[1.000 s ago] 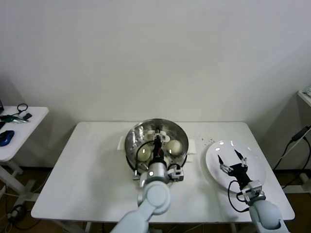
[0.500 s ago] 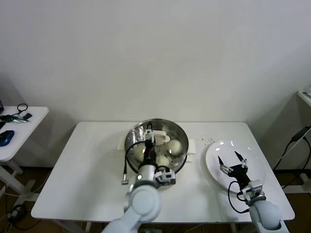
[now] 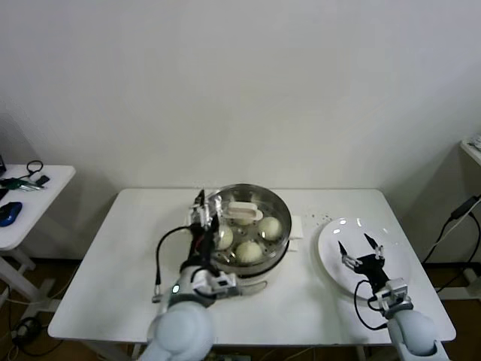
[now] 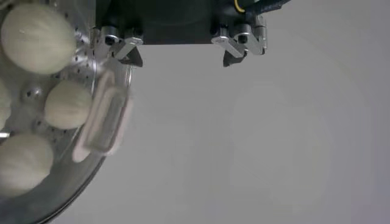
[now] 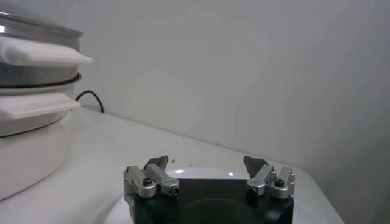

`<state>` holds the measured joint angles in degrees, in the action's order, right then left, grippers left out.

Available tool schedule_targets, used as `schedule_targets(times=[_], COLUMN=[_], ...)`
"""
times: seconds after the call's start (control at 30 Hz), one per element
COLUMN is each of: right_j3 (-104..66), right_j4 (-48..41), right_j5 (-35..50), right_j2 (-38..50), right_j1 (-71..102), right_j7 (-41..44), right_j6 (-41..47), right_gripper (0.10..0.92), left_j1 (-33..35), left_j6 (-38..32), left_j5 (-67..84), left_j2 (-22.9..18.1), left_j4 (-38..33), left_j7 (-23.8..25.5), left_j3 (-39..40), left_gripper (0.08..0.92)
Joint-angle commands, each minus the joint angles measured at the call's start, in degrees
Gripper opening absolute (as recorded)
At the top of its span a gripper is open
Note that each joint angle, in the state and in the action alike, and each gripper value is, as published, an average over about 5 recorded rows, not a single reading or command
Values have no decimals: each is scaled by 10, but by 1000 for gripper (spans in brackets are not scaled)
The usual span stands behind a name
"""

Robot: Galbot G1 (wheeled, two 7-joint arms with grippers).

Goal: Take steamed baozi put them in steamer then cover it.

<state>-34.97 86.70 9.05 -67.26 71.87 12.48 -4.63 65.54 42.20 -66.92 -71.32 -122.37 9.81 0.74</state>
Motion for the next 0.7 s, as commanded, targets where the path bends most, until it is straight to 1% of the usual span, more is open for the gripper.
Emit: schedule_targets(times=[0.03,0.17,0.3,0.37,0.47,0.57,0.7], right_j3=[-4,-2,-1,-2,-4,-6,-7], right_j4=[-2,-2,-5,-5,-3,-1,5], right_j5=[1,8,15,17,18,18,17], right_j2=[-5,-1,4,4,4,4,4], right_j1=[2,3,1,0,1,1,0], right_j7=[8,10,12,12,12,12,11], right_j6=[-9,-13,-15,-16,-18,-20,-20], right_gripper=[823,823,823,823,823,823,823], left_j1=[149,208,233,237,242,244,235], left_j6=[-166,-275,-339,-370,-398,-418,-431], left_j5=[446,604,703,721,753,772,780], left_j2=[12,-20,-40,-48,-58,-63,-64], left_j4=[-44,-37,-8,16,49,69,82], left_j7=[-138,-141,-150,-146,-126,-106,-97], left_j3=[-295,-406,-464,-477,-486,-487,-485], left_gripper=[823,823,823,823,823,823,823])
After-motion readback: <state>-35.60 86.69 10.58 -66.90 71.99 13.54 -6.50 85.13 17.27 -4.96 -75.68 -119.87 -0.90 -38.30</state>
